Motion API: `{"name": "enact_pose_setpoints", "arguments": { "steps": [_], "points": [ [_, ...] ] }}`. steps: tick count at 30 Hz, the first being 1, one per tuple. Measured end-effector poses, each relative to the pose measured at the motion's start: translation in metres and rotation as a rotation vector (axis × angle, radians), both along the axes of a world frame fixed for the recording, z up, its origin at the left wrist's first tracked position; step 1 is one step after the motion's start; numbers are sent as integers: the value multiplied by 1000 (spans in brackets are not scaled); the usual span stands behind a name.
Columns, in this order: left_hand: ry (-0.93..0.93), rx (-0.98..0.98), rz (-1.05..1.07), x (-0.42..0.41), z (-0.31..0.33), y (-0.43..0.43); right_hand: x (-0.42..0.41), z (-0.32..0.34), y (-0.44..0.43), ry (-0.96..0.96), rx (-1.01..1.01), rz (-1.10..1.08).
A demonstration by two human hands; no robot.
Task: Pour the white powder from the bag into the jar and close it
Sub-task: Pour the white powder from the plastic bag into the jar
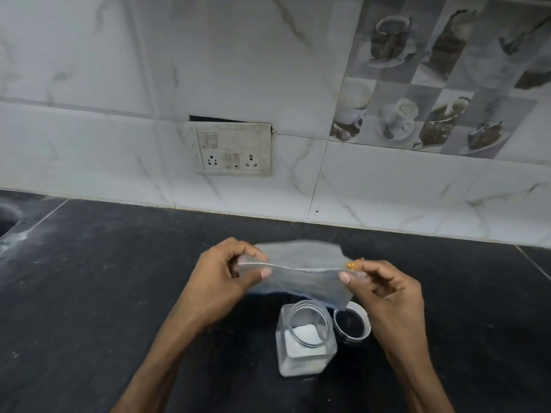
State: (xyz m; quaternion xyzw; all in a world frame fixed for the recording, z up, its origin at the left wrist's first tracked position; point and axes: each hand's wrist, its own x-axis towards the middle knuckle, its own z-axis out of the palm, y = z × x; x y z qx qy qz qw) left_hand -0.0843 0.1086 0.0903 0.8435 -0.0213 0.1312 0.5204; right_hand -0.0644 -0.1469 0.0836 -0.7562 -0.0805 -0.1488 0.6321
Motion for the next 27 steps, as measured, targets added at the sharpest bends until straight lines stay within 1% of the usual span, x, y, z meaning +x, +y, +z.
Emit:
{"name": "enact_pose_setpoints", "arguments": {
  "steps": [2, 4, 7, 9, 10, 12, 14, 16, 17, 18, 20, 23, 25, 27],
  "points": [
    [-61, -8, 25, 1, -1, 0, 1, 2, 1, -65, -66, -37],
    [-95, -100, 12, 3, -2, 0, 3, 3, 0, -57, -61, -8],
    [-117, -259, -107, 5, -2, -2, 6, 3, -3, 83, 3, 202],
    [-151, -326, -146, 7, -3, -3, 5, -1, 0, 183, 115, 320],
    [-150, -368, -147, 8, -4, -3, 4, -3, 4, 205, 173, 329],
    [-56, -515, -126, 12, -8, -5, 1, -7, 12, 220, 283, 272],
    [145, -720, -128, 14, -16, -7, -1, -13, 19, 237, 416, 167],
    [352, -913, -206, 9, -28, -14, -5, -19, 27, 256, 523, 94],
    [408, -989, -239, 4, -34, -20, -8, -23, 32, 259, 559, 78],
    [421, -1031, -258, 0, -39, -26, -11, -26, 37, 268, 579, 66],
    [356, -1020, -250, -5, -44, -41, -18, -30, 48, 308, 572, 71],
    [238, -957, -120, -4, -43, -50, -20, -24, 47, 341, 532, 139],
    [218, -938, -84, 0, -41, -41, -13, -12, 31, 312, 476, 178],
    [240, -895, -137, -1, -36, -27, -5, 0, 12, 333, 412, 247]
  ]
}}
